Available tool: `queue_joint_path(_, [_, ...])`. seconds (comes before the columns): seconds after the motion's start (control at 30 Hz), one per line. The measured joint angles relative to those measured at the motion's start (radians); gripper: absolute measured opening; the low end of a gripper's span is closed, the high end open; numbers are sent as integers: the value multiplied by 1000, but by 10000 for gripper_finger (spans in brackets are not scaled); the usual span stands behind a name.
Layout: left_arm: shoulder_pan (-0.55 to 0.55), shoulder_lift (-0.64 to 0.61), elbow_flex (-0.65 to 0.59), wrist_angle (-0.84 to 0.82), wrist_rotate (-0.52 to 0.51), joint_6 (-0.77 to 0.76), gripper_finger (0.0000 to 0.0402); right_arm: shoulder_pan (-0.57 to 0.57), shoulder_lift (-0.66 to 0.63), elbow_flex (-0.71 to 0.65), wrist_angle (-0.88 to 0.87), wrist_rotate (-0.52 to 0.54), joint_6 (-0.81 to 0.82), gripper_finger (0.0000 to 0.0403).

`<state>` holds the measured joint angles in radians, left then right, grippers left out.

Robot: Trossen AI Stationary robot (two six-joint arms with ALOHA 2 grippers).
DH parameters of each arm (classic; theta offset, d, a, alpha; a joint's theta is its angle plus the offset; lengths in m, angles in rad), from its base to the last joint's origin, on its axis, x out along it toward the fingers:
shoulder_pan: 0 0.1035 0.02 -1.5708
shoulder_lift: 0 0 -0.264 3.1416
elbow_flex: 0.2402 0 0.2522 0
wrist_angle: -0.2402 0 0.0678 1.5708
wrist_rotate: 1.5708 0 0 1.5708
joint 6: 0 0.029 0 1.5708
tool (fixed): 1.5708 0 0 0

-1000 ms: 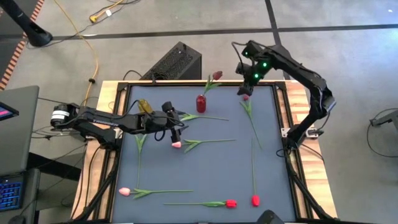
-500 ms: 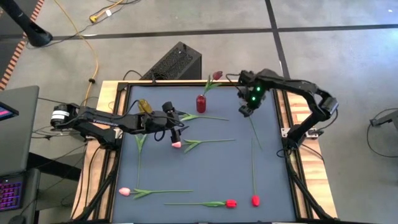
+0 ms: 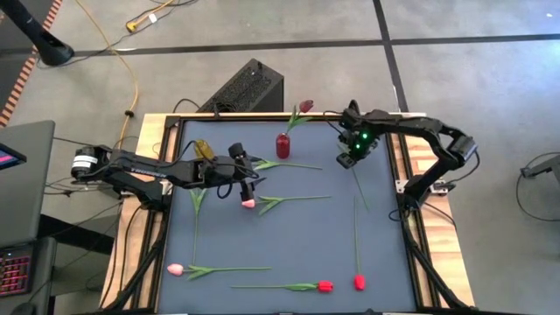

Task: Sort flowers into vase by color
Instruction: Put the dark red flower into the red flower vase

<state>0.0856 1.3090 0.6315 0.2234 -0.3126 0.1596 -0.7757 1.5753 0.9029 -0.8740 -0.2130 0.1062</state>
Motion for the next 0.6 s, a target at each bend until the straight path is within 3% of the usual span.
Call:
queue_joint_path(0.37, [0, 0, 0, 5, -2, 1, 295, 6, -1, -99, 118, 62, 69, 229])
queue_joint_path(0.6, [0, 0, 0, 4, -3, 1, 295, 42, -4, -127, 159, 124, 88, 174])
